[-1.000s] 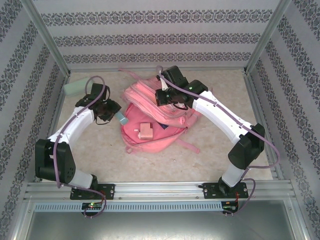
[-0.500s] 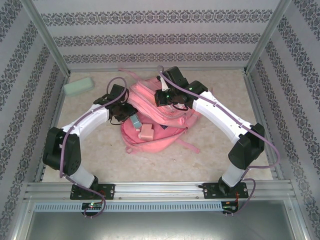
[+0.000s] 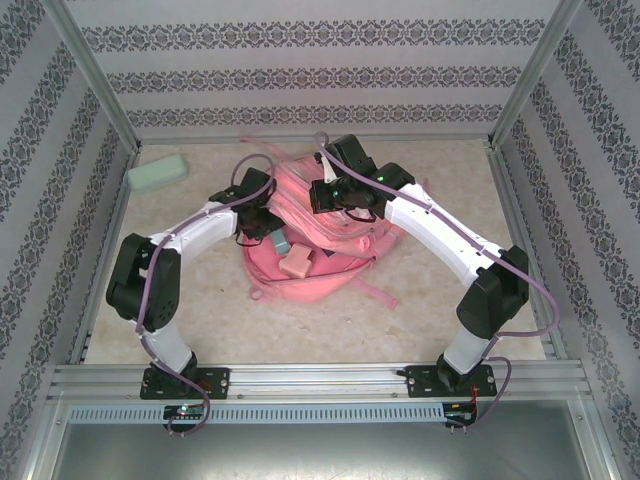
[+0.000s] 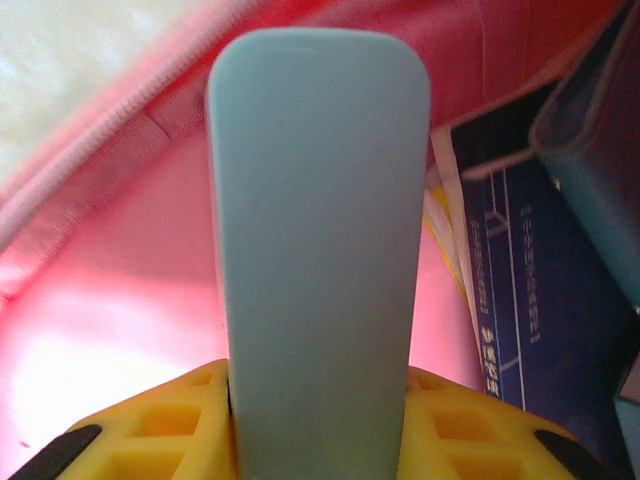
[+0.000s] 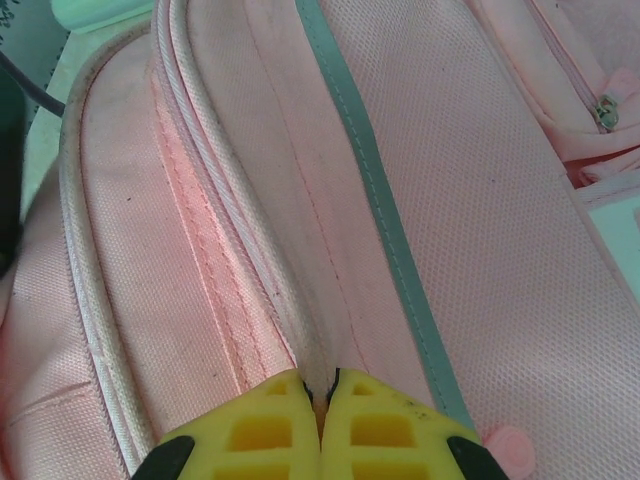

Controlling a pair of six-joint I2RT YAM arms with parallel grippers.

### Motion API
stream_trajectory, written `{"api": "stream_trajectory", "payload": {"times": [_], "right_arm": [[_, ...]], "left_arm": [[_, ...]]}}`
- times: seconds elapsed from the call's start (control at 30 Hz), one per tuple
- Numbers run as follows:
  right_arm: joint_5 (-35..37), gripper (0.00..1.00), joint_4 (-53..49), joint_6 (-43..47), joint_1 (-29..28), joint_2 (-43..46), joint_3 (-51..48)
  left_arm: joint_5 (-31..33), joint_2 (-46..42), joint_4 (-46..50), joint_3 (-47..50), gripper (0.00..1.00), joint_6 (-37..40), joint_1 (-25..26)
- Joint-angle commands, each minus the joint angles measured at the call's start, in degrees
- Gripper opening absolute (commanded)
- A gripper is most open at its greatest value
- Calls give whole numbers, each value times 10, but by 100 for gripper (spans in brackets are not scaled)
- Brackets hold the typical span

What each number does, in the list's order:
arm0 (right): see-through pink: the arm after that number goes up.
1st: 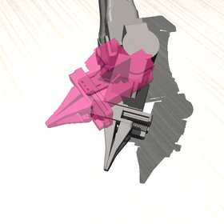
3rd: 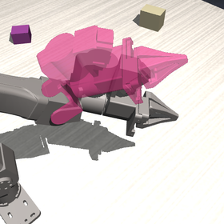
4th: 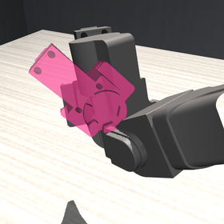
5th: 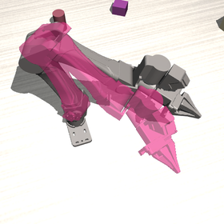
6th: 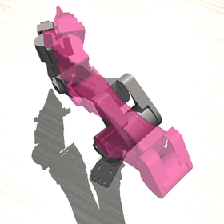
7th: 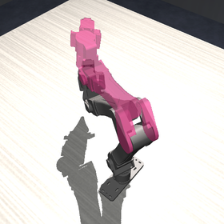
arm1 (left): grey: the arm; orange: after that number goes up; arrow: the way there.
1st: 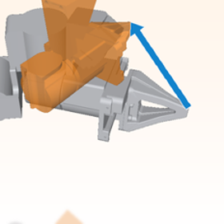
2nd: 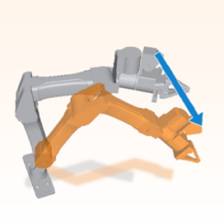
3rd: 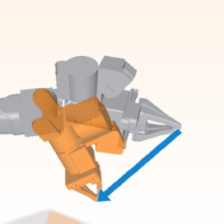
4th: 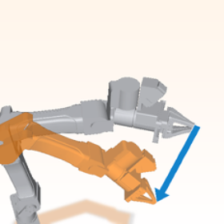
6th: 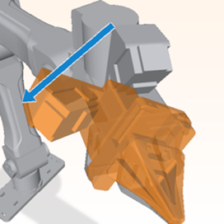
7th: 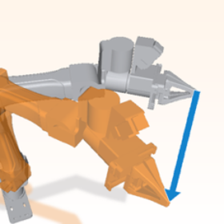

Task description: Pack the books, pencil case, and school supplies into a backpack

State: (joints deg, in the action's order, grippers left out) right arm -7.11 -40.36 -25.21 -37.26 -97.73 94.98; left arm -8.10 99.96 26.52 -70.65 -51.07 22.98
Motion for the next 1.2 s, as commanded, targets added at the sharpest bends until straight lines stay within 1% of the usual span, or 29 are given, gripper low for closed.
{"api": "stream_trajectory", "payload": {"times": [0.0, 0.2, 0.23, 0.33, 0.4, 0.47, 0.6, 0.63, 0.7, 0.77, 0.8, 0.83, 0.9, 1.0, 1.07, 1.17], "right_arm": [[6, 0, 34, -17, 2, 21, -2], [4, 0, 36, -17, 3, 18, -6], [4, 0, 36, -17, 3, 18, -5], [4, 0, 37, -17, 4, 15, -5], [4, 0, 37, -17, 3, 14, -2], [4, 0, 36, -17, 4, 14, -3], [6, 0, 36, -18, 6, 18, -10], [7, 0, 37, -19, 6, 20, -12], [5, 0, 38, -19, 8, 22, -15], [4, 0, 39, -19, 8, 24, -17], [1, 0, 40, -19, 8, 25, -18], [-3, 0, 43, -19, 8, 25, -19], [-6, 0, 45, -19, 6, 26, -21], [-9, 0, 47, -19, 2, 25, -21], [-8, 0, 49, -20, -2, 26, -23], [-10, 0, 56, -24, -10, 26, -28]], "left_arm": [[-12, 0, -29, 0, 26, -34, 39], [-8, -24, -33, 22, 26, -72, 58], [-9, -27, -34, 24, 28, -75, 61], [3, -26, -15, 17, 45, -70, 64], [21, -27, 9, 5, 50, -58, 63], [33, -34, 28, -5, 58, -48, 62], [54, -54, 69, -21, 67, -26, 53], [62, -61, 85, -24, 77, -22, 49], [73, -75, 109, -26, 79, -7, 39], [78, -94, 133, -24, 80, 11, 23], [80, -102, 144, -24, 84, 19, 15], [82, -111, 154, -23, 90, 27, 4], [78, -124, 164, -22, 92, 50, -23], [70, -132, 171, -26, 98, 79, -75], [67, -130, 167, -34, 100, 100, -112], [65, -109, 157, -59, 100, 131, -165]]}}
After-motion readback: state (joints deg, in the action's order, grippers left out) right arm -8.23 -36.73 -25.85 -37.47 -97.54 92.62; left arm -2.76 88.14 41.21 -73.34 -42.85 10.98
